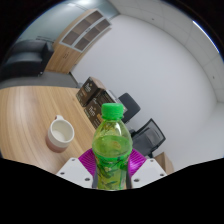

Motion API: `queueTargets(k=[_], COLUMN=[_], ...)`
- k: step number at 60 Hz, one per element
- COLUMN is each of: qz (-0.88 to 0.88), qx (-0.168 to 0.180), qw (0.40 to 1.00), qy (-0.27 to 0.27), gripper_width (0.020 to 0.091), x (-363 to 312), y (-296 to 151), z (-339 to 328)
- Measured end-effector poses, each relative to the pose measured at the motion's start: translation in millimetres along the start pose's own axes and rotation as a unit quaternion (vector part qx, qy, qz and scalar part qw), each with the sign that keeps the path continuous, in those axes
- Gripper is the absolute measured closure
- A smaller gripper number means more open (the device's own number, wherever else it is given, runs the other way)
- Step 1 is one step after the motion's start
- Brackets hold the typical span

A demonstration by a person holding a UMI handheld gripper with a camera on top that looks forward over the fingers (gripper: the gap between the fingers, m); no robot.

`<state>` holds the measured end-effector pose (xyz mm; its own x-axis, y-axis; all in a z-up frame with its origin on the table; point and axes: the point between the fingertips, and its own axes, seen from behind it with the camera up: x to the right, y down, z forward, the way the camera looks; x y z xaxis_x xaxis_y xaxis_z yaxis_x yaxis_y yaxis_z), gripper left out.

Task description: Pour water

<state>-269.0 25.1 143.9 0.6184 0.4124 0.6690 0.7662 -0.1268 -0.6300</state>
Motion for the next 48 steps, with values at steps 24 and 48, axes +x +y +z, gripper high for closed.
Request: queueTargets(k=[24, 48], qz=[0.34, 0.378], qx=[0.046, 0.093], qw=[0.938, 0.921], qy=[-0.042, -0.007], gripper_width=[0.0721, 0.0627], x=[-2, -17], y=[47, 56], z=[23, 28])
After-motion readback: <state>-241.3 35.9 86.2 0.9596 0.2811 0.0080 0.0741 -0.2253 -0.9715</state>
